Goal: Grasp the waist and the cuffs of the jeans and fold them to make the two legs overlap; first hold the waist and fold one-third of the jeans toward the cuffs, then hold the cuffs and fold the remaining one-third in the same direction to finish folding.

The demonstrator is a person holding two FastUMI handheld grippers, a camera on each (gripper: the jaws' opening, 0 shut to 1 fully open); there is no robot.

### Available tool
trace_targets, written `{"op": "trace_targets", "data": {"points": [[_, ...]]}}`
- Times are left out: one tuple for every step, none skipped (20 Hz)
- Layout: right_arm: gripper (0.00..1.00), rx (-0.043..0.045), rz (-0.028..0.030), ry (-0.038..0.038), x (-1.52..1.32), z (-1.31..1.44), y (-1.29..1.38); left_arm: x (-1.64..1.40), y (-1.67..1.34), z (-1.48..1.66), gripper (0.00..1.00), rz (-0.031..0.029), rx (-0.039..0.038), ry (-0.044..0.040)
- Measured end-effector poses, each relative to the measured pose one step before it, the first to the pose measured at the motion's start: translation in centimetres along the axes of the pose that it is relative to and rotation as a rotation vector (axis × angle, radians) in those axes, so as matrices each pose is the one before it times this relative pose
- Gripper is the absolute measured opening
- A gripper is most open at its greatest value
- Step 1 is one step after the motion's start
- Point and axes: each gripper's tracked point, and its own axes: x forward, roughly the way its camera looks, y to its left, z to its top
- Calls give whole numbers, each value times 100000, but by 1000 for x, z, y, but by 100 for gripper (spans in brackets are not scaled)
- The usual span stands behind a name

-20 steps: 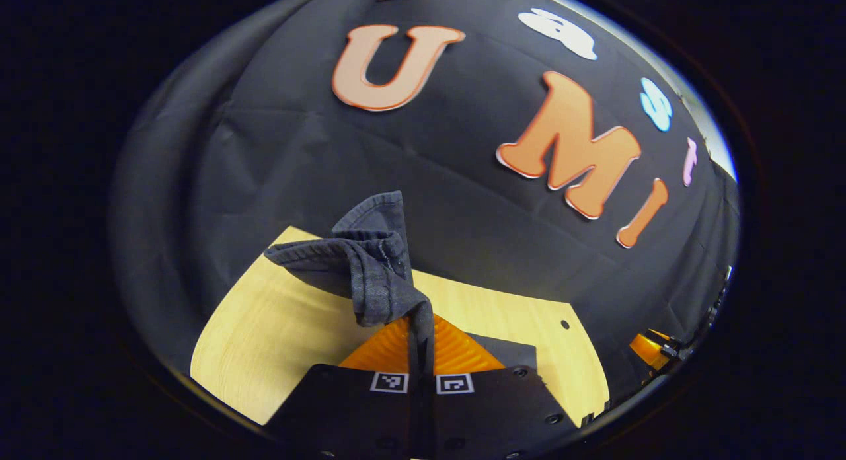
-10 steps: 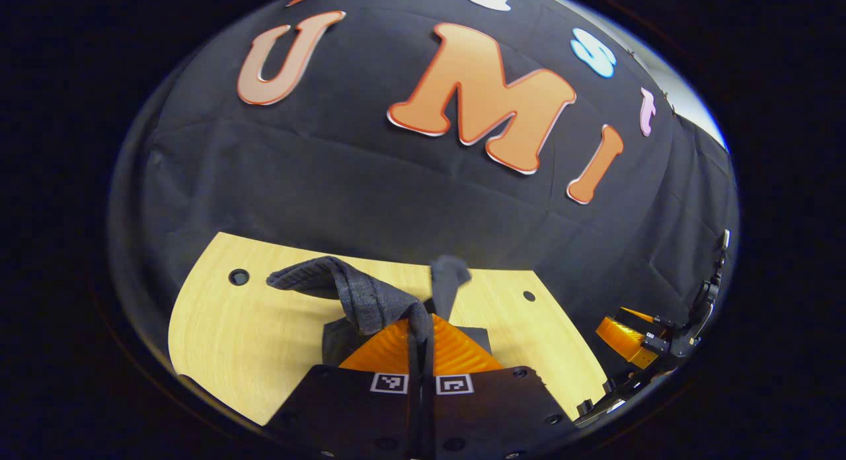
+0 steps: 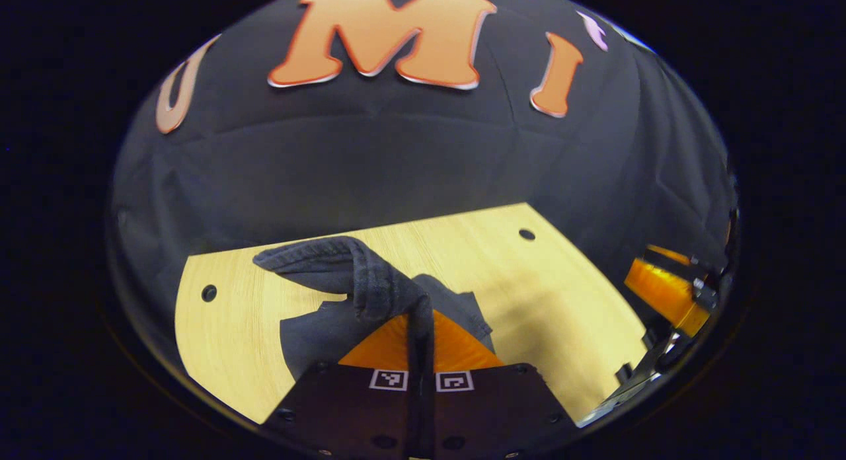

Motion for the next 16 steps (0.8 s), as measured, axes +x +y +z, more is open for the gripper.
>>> {"op": "trace_targets", "data": {"points": [[97,213,-28,339,138,-266,-232,420,-613,-558,1,1331,5733,3257],[97,-29,-610,398,89,-106,-375,516,-1018,-206,3,-1014,4410,1410],[97,-68,-9,8,15,-17,-211,2,-1818,11,5,-3822,1635,376],[97,41,-424,43,38,41,-202,-48,-1815,-33,15,-5116,-650,-248],[97,188,-34,-79,193,-14,-27,-37,-1573,280,21,-4036,-587,-1693],[97,238,332,-188,40,163,101,-174,-810,617,31,-2008,491,-2314],[97,-148,-30,-308,-25,98,-54,-458,194,793,36,-19,609,-2449],[97,-643,458,-496,-139,223,188,-519,202,925,48,40,-98,-3263],[97,-956,52,-791,-123,287,186,-651,189,700,60,434,-446,-3159],[97,-697,545,-1573,-98,620,469,-716,585,912,72,2296,-506,-3601],[97,-502,599,-1729,-214,601,508,-1023,824,683,77,2870,9,-3803],[97,-251,1120,-1878,-240,736,661,-1016,1174,1048,82,4205,-194,-4156],[97,-640,900,-2452,-338,700,564,-981,838,1044,83,2910,-488,-4918],[97,-1171,1209,-2413,-280,773,863,-1037,943,1204,93,3936,-623,-4897],[97,-1564,885,-2579,-138,733,965,-1252,938,928,91,3530,-408,-4634],[97,-1696,1029,-2890,-197,738,862,-1203,1082,1020,93,4082,-141,-4249]]}}
